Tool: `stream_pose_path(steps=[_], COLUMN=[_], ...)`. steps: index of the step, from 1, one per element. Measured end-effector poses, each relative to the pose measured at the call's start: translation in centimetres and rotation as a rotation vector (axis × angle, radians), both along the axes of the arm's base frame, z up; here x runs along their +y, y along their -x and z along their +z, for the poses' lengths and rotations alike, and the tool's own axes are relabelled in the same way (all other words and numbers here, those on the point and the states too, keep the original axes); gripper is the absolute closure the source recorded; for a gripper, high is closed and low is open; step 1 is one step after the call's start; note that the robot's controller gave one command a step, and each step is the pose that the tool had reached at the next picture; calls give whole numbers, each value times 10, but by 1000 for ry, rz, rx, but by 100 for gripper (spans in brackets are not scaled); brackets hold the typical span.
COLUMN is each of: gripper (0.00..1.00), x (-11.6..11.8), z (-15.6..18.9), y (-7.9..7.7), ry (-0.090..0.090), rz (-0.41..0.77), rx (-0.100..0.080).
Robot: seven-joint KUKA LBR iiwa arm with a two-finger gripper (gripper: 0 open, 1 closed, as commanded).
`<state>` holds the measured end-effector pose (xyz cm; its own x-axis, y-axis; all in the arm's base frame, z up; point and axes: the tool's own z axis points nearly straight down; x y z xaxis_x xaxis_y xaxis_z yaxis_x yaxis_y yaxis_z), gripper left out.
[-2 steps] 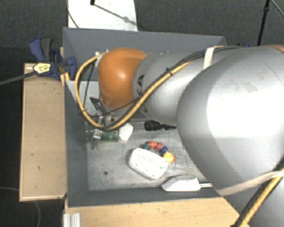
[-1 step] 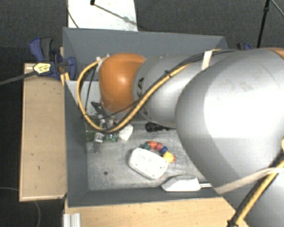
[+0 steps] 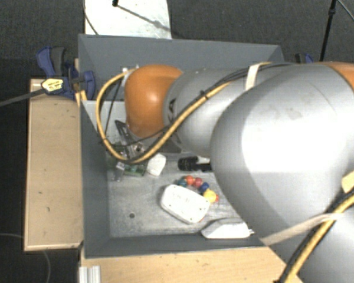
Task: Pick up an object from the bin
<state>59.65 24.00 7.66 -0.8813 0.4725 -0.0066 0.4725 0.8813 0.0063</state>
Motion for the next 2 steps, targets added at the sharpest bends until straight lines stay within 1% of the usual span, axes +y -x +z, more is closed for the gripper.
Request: stream_pose_path(steps=[1, 2], gripper=[100, 100], x=[0, 0], z=[0, 60], y=[0, -2], ry=[-1, -1], rz=[-2, -1], rx=[0, 2])
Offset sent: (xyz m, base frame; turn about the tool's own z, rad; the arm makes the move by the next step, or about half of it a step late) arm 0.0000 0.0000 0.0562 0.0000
